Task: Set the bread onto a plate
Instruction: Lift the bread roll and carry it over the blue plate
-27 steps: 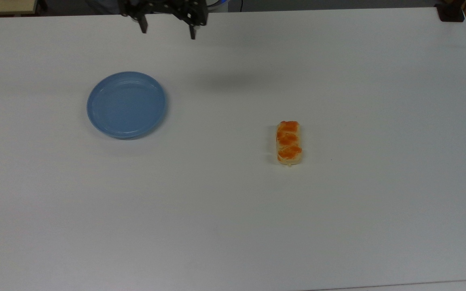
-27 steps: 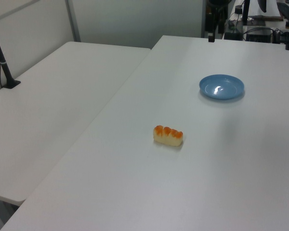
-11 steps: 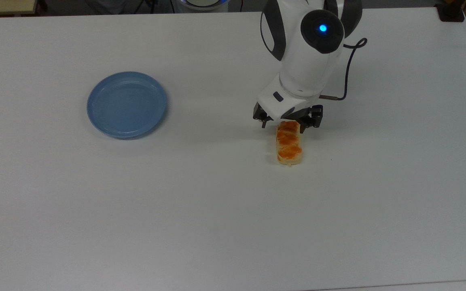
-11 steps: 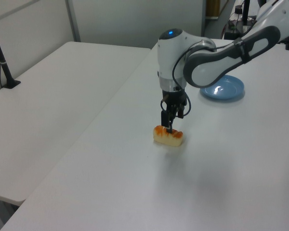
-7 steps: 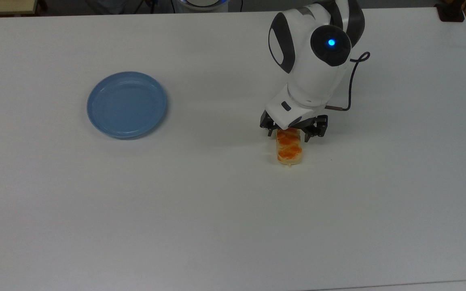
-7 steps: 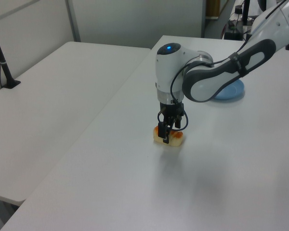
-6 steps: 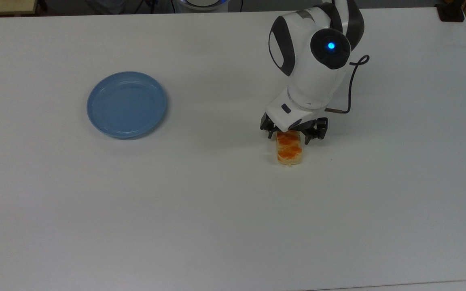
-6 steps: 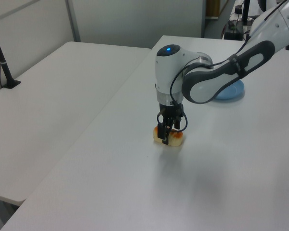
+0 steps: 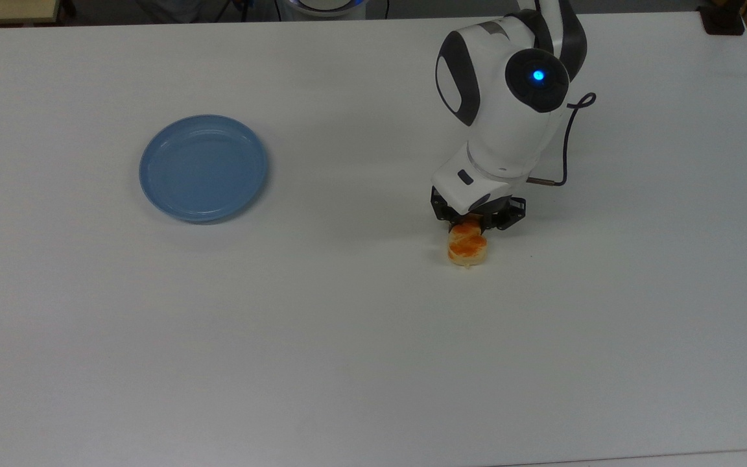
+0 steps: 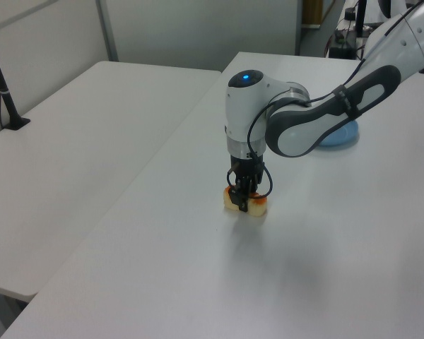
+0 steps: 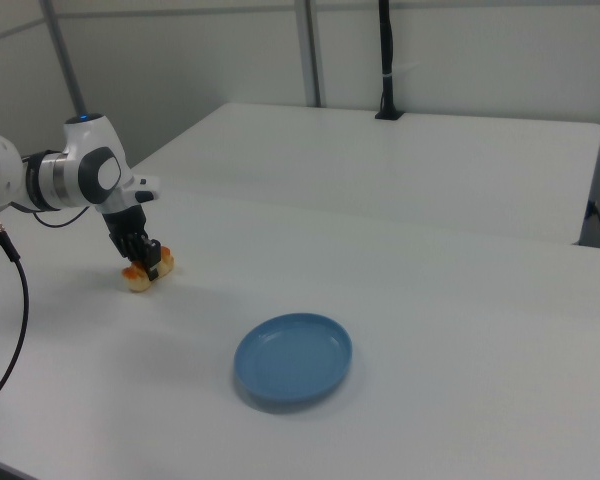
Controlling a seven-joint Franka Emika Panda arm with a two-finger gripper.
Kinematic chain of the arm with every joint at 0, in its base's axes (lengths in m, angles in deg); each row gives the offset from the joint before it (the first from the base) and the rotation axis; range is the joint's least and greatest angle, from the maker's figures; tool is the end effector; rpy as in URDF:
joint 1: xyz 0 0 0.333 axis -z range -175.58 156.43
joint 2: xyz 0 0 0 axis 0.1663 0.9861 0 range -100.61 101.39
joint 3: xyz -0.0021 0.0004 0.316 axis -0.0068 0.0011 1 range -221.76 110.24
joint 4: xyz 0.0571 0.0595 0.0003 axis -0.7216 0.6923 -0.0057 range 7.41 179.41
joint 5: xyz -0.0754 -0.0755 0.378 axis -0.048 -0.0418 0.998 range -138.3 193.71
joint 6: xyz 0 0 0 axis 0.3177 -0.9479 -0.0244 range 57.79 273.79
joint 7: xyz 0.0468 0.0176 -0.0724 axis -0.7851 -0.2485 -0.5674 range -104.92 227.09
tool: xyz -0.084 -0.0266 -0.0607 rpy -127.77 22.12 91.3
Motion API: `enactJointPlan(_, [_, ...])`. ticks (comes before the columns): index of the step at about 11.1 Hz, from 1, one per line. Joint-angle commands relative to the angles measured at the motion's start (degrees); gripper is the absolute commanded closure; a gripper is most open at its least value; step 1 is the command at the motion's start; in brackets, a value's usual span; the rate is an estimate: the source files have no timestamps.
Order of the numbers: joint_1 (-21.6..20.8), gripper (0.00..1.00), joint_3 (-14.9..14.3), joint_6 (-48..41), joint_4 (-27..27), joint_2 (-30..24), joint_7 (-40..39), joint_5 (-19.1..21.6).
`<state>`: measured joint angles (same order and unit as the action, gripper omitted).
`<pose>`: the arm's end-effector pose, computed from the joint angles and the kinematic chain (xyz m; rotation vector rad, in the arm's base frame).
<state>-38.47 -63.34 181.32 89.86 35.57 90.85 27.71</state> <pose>0.6552 0.2721 0.3101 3.0754 -0.1888 0.0792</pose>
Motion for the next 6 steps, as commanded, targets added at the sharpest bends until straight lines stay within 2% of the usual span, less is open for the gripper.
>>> enactJointPlan(1, [-0.4, 0.82, 0.2, 0.3, -0.2, -0.4, 1.2, -1.9])
enactJointPlan(4, [0.6, 0.82, 0.2, -6.6, -0.2, -5.5, -2.9, -1.8])
enactJointPlan(6, [3.9, 0.81, 0.3, -13.5, -0.1, -11.3, -8.3, -1.1])
